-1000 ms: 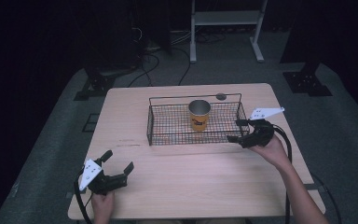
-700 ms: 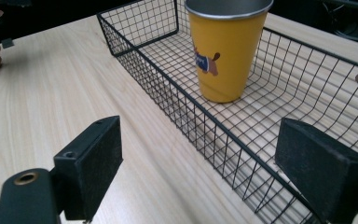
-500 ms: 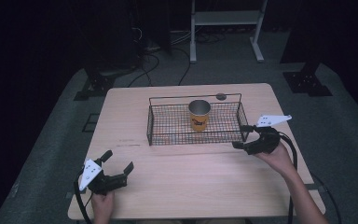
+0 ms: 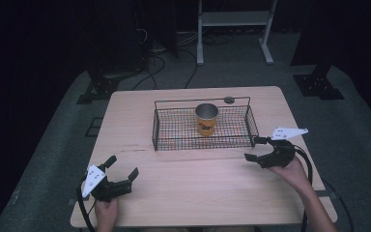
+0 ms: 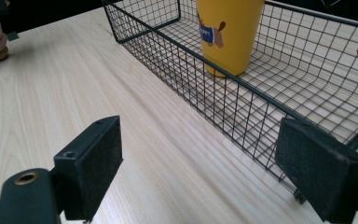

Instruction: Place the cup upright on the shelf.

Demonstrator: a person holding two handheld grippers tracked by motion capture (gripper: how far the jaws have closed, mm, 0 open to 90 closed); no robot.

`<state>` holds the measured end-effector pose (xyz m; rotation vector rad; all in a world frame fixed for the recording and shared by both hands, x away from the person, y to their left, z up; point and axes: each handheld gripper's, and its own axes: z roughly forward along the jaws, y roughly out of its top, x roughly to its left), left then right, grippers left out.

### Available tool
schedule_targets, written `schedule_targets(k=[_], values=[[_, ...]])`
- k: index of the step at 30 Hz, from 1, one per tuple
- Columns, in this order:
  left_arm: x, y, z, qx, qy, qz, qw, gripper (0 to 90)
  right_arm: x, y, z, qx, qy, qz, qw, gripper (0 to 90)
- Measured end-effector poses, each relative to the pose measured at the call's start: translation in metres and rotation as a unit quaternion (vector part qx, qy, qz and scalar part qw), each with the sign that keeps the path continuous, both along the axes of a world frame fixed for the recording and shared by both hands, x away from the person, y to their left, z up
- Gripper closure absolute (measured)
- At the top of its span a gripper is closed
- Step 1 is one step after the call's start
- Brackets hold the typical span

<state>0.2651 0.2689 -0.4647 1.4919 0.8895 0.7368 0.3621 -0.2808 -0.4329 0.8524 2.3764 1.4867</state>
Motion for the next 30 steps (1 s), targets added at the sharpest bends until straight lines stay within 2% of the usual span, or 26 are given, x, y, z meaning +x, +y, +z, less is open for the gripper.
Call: schedule_targets(k=[19, 30], values=[[0.0, 0.0, 0.0, 0.002, 0.0, 0.0, 1.0, 1.7, -0.019, -0.016, -0.018, 0.01, 0.009, -0.015, 0.9998, 13.9], [0.0, 0.0, 0.0, 0.002, 0.0, 0.0, 1.0, 1.6, -0.03, -0.022, -0.021, 0.02, 0.004, -0.02, 0.9996, 13.9]])
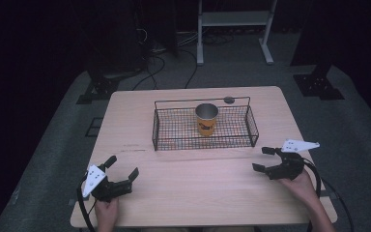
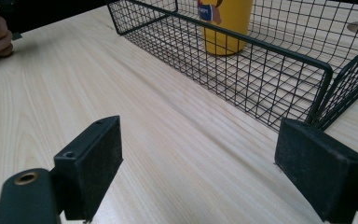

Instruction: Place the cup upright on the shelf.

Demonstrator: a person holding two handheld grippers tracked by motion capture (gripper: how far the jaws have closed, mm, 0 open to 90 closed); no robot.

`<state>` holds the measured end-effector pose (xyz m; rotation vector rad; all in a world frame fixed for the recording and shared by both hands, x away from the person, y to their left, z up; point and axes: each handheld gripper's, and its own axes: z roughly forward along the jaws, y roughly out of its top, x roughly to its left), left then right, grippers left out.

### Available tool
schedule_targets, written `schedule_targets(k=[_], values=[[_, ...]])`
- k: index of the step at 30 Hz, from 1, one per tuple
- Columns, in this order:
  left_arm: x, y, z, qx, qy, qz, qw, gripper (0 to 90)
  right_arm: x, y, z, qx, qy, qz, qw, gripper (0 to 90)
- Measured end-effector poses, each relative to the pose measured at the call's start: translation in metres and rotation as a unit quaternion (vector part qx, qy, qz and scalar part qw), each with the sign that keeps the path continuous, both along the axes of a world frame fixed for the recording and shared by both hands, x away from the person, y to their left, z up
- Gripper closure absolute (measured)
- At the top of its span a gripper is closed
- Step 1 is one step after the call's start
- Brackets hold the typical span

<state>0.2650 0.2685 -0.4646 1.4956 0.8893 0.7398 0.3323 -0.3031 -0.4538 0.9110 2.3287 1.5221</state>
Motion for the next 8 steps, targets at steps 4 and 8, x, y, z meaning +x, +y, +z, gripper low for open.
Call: schedule_targets(k=[4, 8], values=[[0.0, 0.0, 0.0, 0.0, 0.0, 0.0, 1.0, 1.7, -0.0041, -0.0006, -0.0027, 0.006, -0.002, -0.002, 1.0, 13.9], [0.0002, 0.0003, 0.0, -0.002, 0.0, 0.001, 1.0, 1.7, -0.0085, -0.0012, -0.008, 0.015, -0.004, -0.007, 0.9998, 13.8]])
